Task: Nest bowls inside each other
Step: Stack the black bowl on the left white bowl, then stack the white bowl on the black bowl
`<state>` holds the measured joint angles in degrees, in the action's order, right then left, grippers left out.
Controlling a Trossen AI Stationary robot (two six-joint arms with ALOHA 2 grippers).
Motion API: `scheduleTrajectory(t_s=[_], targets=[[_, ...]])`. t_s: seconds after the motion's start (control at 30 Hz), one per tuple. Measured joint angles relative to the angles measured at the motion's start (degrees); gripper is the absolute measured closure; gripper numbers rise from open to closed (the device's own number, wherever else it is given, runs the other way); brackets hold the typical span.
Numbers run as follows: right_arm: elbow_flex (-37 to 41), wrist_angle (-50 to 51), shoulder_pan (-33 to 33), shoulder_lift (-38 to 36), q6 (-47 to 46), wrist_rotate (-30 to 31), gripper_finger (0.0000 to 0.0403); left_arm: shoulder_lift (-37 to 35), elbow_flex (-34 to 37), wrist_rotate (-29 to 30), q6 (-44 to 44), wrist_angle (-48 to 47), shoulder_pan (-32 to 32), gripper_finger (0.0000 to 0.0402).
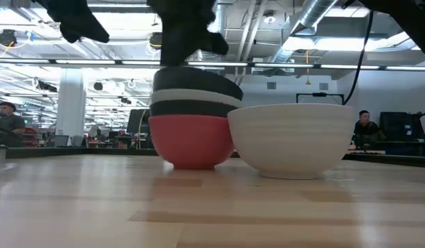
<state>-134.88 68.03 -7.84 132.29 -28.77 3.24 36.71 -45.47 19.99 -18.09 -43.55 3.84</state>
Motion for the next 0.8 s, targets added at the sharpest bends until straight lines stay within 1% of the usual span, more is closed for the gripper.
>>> scheduleTrajectory(t_s=[0.07,0.37,0.5,0.67,0.8], targets=[[-0.4,-2.1,0.1,-0.6,0.1,0.6,0.0316,0.0,0.0,0.0,0.0,0.0,0.0,0.0349],[1.1,3.5,0.5,-0.7,0.5,1.5,0.0315,0.0,0.0,0.2,-0.1,0.0,0.0,0.0349],[1.6,6.6,0.0,-0.6,-0.6,6.0,0.0315,0.0,0.0,0.2,-0.2,0.1,0.0,0.0349],[1.5,13.9,-0.8,-0.6,-2.0,7.0,0.0315,0.0,0.0,0.3,0.2,0.1,0.0,0.0349],[1.5,16.2,-2.6,-0.6,-5.5,9.7,0.0315,0.0,0.0,0.3,0.9,0.6,0.0,0.0349]])
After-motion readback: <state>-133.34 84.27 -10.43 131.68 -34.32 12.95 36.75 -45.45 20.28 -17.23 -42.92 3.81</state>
